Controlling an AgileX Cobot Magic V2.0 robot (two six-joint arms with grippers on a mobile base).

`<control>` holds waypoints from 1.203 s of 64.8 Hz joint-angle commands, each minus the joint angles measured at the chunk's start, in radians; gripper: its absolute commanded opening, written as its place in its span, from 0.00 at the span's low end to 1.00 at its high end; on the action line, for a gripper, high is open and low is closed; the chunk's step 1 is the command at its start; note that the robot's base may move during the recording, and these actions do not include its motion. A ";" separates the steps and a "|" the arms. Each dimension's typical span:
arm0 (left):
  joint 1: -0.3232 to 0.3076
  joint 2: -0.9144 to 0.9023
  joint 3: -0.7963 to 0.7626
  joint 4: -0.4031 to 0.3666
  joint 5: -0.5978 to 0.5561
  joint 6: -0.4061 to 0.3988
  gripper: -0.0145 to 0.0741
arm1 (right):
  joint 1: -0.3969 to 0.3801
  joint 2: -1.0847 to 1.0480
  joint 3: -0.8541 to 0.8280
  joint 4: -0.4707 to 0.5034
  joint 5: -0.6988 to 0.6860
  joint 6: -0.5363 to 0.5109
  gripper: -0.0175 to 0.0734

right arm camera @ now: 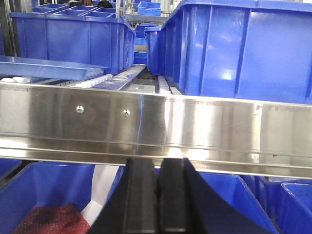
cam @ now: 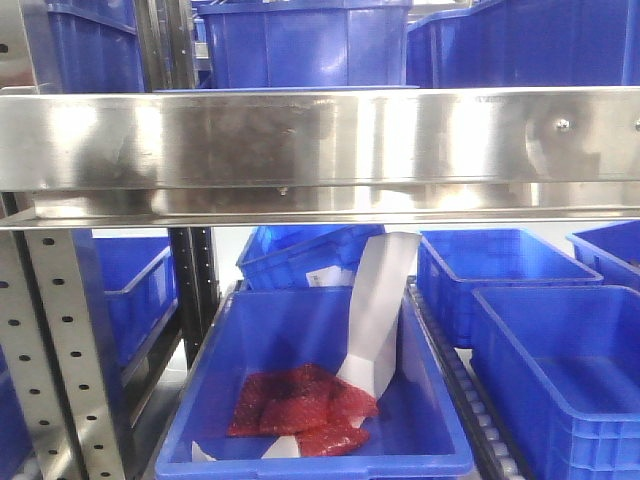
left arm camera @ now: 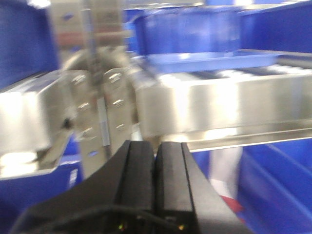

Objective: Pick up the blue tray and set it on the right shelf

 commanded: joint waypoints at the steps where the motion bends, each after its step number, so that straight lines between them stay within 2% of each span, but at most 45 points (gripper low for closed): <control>1: 0.033 -0.011 0.034 -0.041 -0.226 0.025 0.13 | -0.006 -0.021 -0.023 0.000 -0.085 -0.001 0.25; 6: 0.056 -0.011 0.097 -0.043 -0.366 0.023 0.13 | -0.006 -0.021 -0.023 0.000 -0.085 -0.001 0.25; 10: 0.077 -0.011 0.087 -0.049 -0.297 0.021 0.13 | -0.006 -0.021 -0.023 0.000 -0.085 -0.001 0.25; 22: 0.124 -0.013 0.092 -0.016 -0.305 -0.026 0.13 | -0.006 -0.021 -0.023 0.000 -0.085 -0.001 0.25; 30: 0.126 -0.013 0.092 0.064 -0.289 -0.157 0.13 | -0.006 -0.021 -0.023 0.000 -0.085 -0.001 0.25; 35: 0.121 -0.013 0.092 0.080 -0.289 -0.159 0.13 | -0.006 -0.021 -0.023 0.000 -0.085 -0.001 0.25; 38: 0.121 -0.013 0.092 0.060 -0.287 -0.159 0.13 | -0.006 -0.021 -0.023 0.000 -0.085 -0.001 0.25; 48: 0.121 -0.013 0.092 0.049 -0.188 -0.133 0.13 | -0.006 -0.021 -0.023 0.000 -0.085 -0.001 0.25; 54: 0.121 -0.013 0.092 0.049 -0.191 -0.079 0.13 | -0.006 -0.021 -0.023 0.000 -0.085 -0.001 0.25; 78: 0.121 -0.013 0.092 0.049 -0.192 -0.079 0.13 | -0.006 -0.021 -0.023 0.000 -0.085 -0.001 0.25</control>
